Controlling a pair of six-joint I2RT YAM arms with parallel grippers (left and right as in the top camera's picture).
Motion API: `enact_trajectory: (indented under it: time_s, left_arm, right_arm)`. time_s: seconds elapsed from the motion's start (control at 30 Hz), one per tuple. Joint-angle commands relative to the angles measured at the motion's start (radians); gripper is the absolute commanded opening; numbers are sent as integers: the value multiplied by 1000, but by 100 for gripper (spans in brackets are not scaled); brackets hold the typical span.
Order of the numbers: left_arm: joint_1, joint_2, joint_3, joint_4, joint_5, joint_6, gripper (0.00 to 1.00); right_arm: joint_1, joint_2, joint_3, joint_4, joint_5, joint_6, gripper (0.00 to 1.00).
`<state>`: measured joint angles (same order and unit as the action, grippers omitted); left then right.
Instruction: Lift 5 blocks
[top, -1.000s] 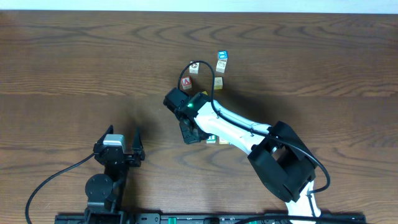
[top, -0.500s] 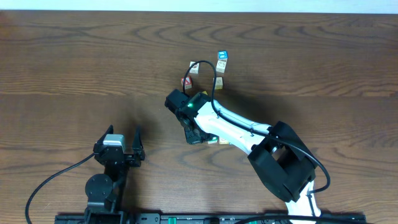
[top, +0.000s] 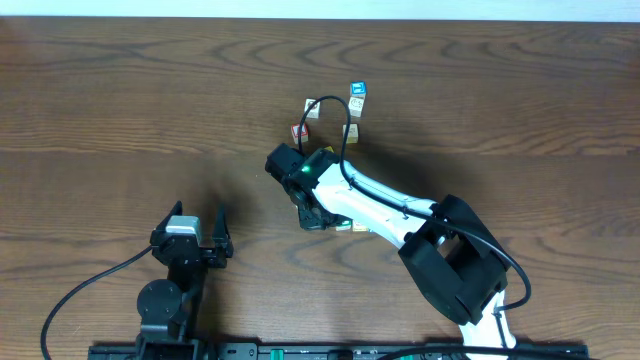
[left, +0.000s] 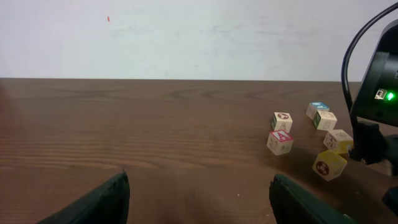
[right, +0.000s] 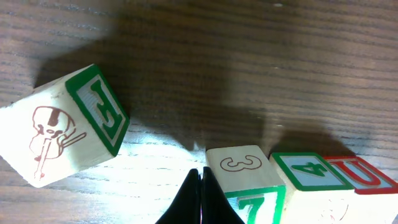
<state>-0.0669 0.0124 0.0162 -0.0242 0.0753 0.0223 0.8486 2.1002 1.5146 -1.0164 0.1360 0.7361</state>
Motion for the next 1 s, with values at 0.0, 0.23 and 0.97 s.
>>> enact_trajectory:
  time_s: [0.0,0.23,0.97]
  left_arm:
    - [5,-1,-12,-40,17,-5,72]
    - [5,-1,-12,-40,17,-5,72]
    - [5,-1,-12,-40,17,-5,73]
  right_arm:
    - [4,2,18,-2,37,43,1]
    - [4,2,18,-6,45,62,1]
    - [4,2,18,12,72,100,1]
